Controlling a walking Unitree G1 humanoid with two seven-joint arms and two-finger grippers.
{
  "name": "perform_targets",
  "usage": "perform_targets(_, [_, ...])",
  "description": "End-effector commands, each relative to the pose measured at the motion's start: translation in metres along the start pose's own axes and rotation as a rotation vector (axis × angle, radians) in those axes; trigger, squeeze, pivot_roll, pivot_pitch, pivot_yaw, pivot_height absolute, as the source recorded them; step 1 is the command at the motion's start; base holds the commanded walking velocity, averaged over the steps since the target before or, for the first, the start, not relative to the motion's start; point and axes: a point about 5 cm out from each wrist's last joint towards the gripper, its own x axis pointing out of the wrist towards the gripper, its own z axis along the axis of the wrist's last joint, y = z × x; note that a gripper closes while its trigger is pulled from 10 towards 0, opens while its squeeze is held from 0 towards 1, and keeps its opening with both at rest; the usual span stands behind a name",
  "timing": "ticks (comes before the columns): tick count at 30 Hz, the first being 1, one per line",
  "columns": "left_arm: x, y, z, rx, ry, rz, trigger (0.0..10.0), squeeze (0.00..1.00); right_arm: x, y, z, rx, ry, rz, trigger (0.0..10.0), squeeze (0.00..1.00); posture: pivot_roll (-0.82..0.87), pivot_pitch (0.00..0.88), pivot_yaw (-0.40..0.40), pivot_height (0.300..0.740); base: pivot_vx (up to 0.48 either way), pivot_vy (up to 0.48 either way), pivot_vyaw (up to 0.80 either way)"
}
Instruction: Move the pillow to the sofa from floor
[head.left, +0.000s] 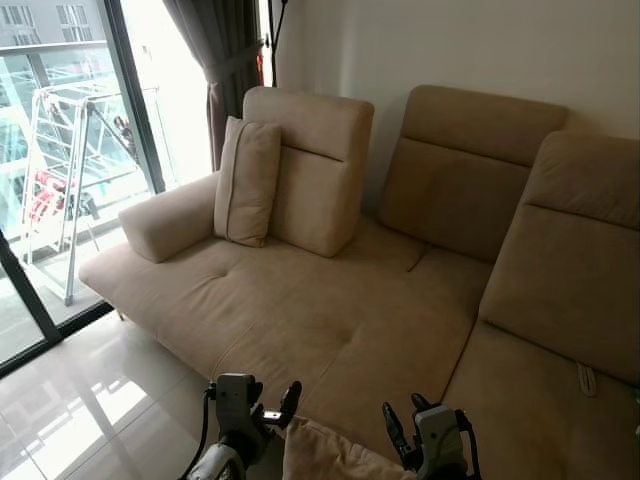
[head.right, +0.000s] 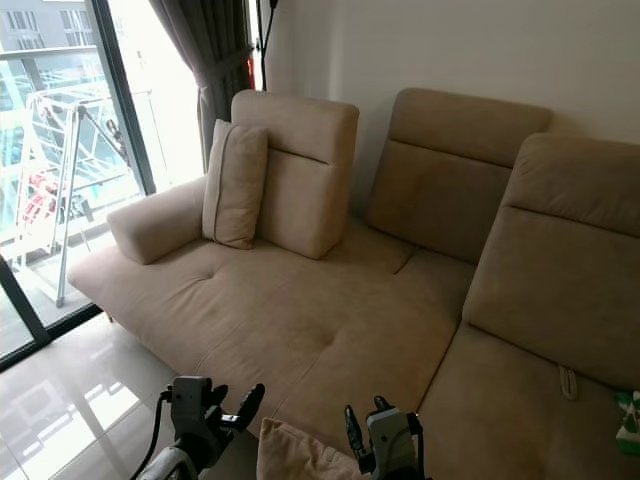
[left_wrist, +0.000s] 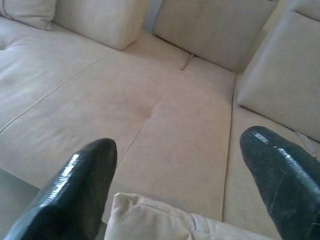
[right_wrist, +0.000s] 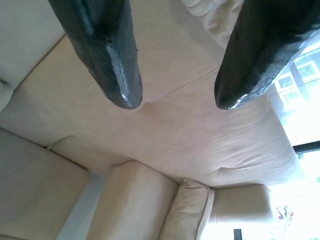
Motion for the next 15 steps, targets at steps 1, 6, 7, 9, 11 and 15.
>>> perform_targets(1, [-0.0003, 0.0, -0.0006, 0.019, 0.005, 0.004, 10.0, 0.16, -0.0024, 0.0014, -0.0029, 0.011, 0.019, 0.002, 10.0, 0.0, 0.14, 0.0, 0.006, 0.68, 0.0, 0.0, 0.0])
perform_targets(6, [0.001, -0.0005, -0.0009, 0.052, 0.02, 0.012, 10.0, 0.0, -0.0029, 0.0001, -0.0054, 0.035, 0.042, -0.009, 10.0, 0.0, 0.14, 0.0, 0.007, 0.675, 0.0, 0.0, 0.0])
perform_targets(7, [0.001, 0.0, -0.0009, 0.052, 0.02, 0.014, 10.0, 0.0, -0.0029, 0.0, -0.0061, 0.038, 0.048, -0.009, 10.0, 0.0, 0.14, 0.0, 0.007, 0.675, 0.0, 0.0, 0.0])
perform_targets(9, [0.0009, 0.0003, -0.001, 0.052, 0.021, 0.016, 10.0, 0.0, -0.003, 0.0001, -0.0063, 0.039, 0.049, -0.008, 10.0, 0.0, 0.14, 0.0, 0.007, 0.675, 0.0, 0.0, 0.0])
perform_targets(11, [0.0009, 0.0008, -0.0011, 0.052, 0.022, 0.018, 10.0, 0.0, -0.0031, 0.0001, -0.0063, 0.04, 0.051, -0.007, 10.0, 0.0, 0.14, 0.0, 0.006, 0.67, 0.0, 0.0, 0.0])
perform_targets(15, [0.001, 0.0014, -0.0014, 0.052, 0.024, 0.024, 10.0, 0.0, -0.0032, -0.0003, -0.0063, 0.044, 0.053, -0.008, 10.0, 0.0, 0.14, 0.0, 0.005, 0.655, 0.0, 0.0, 0.0])
